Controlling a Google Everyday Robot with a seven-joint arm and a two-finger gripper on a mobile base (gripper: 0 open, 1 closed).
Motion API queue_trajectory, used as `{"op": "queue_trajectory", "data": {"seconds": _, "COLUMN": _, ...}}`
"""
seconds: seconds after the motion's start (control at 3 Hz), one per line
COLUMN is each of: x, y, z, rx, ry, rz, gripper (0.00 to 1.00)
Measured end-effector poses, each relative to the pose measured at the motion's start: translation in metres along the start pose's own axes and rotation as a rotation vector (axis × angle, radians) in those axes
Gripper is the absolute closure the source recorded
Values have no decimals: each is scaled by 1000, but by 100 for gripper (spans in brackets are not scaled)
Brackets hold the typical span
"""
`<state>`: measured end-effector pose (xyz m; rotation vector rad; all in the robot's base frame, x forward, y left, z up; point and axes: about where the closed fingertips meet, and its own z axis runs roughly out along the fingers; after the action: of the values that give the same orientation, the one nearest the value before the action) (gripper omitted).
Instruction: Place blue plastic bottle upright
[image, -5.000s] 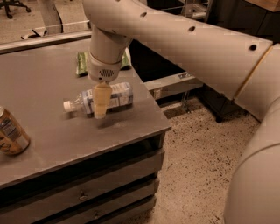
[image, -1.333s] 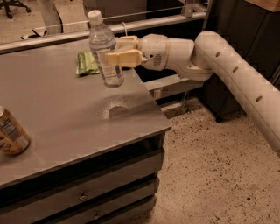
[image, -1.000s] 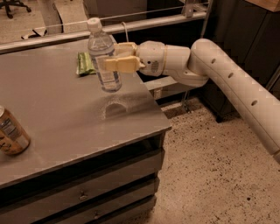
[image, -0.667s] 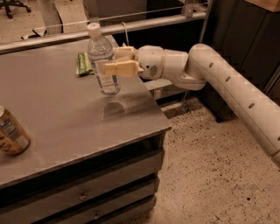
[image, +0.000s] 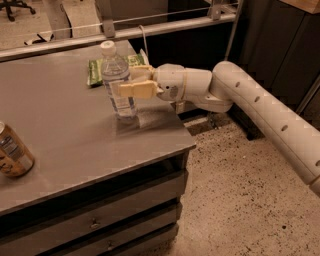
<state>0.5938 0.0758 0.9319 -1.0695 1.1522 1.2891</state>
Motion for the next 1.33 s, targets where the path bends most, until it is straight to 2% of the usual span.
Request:
{"op": "queue_trajectory", "data": {"seconds": 0.33, "x": 9, "y": 1, "z": -1, "rx": -8, "ry": 13, "rz": 14, "gripper": 82}}
{"op": "queue_trajectory", "data": {"seconds": 1.33, "x": 19, "y": 3, "z": -5, "rx": -11, "ry": 34, "rz": 29, "gripper": 12}}
